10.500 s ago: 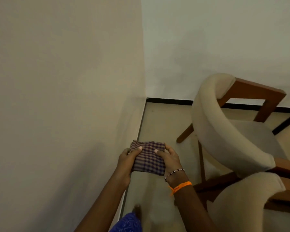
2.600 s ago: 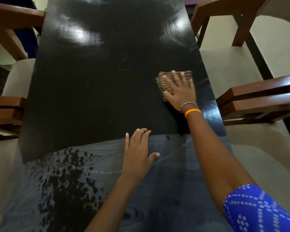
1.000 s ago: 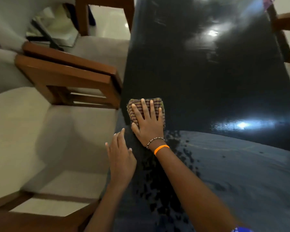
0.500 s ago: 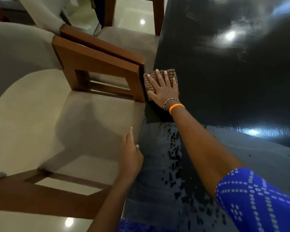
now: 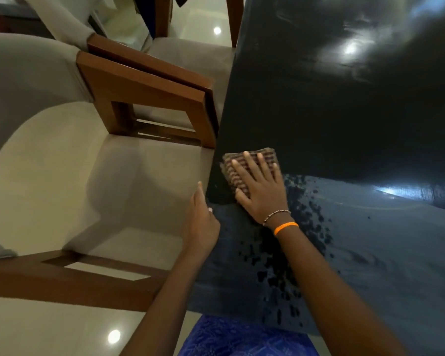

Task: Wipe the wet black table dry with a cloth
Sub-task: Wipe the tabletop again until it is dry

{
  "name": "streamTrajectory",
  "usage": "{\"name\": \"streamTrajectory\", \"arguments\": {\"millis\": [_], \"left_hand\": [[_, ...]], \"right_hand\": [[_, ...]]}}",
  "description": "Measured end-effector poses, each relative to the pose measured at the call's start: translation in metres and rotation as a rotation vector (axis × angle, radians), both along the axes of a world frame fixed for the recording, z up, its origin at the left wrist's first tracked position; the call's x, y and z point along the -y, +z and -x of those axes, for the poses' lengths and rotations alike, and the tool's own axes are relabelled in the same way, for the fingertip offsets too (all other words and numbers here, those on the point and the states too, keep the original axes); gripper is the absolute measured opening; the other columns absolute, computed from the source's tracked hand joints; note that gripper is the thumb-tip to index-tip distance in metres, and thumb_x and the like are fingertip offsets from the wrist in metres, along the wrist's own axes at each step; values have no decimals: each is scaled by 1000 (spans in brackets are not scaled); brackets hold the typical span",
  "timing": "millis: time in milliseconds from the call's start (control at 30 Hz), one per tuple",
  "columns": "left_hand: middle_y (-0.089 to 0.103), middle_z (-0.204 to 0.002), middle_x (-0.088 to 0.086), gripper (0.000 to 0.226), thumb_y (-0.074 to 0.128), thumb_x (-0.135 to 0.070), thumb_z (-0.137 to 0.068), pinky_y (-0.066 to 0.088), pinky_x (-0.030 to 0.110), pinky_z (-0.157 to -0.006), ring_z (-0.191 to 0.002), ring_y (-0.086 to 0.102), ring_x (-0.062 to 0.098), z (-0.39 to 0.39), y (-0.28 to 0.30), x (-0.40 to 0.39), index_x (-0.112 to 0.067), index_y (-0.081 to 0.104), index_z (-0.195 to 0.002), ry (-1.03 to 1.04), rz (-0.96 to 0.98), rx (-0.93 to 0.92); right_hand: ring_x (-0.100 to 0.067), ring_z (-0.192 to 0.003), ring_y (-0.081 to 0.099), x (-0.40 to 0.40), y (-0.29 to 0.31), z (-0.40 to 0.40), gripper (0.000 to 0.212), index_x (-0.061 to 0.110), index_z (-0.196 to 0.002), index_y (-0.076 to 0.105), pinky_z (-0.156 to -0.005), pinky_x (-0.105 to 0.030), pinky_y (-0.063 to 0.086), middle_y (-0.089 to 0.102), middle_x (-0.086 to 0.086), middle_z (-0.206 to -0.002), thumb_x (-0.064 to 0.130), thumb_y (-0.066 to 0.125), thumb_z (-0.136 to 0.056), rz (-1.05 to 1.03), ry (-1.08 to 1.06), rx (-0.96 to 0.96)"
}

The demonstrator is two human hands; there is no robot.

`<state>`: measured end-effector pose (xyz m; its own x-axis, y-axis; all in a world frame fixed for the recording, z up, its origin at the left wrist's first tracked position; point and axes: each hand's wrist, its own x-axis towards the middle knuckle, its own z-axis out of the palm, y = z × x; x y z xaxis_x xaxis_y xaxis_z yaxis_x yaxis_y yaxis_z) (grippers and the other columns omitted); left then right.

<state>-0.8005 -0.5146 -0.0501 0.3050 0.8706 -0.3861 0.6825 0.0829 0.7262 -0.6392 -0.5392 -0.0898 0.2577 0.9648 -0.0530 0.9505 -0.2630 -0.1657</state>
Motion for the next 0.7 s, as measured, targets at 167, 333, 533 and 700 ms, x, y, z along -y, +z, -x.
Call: {"name": "streamTrajectory", "arguments": {"millis": [167,333,533,700], "left_hand": [[16,-154,7,65,39,0,-94,14,17,-103,-141,19,19,-13,-1,2,-12,7,-149,-44,-11,-10],[19,-154,3,74,33,15,-84,13,19,-109,-141,19,16,-6,-3,5,-13,12,-149,-16,20,67],[44,-143,3,71,24,23,-81,34,26,-107,-130,41,13,13,-4,-4,-12,35,-142,272,251,342],[54,-124,7,47,36,11,-91,44,36,-100,-118,54,22,25,-4,-5,-15,40,-131,401,292,458]], "right_hand": [[-27,-144,18,59,0,-82,68,35,-145,24,-113,-52,16,21,-1,-156,51,26,-79,16,-292,49],[-27,-145,11,109,7,-135,78,34,-146,22,-115,-52,10,13,0,-158,58,15,-72,52,-597,19],[-29,-145,7,66,6,-75,80,34,-146,21,-114,-56,5,11,-2,-158,57,14,-70,42,-631,-32],[-33,-143,18,8,3,40,68,33,-143,29,-111,-52,3,22,-5,-155,48,31,-77,-14,-202,-30]]}}
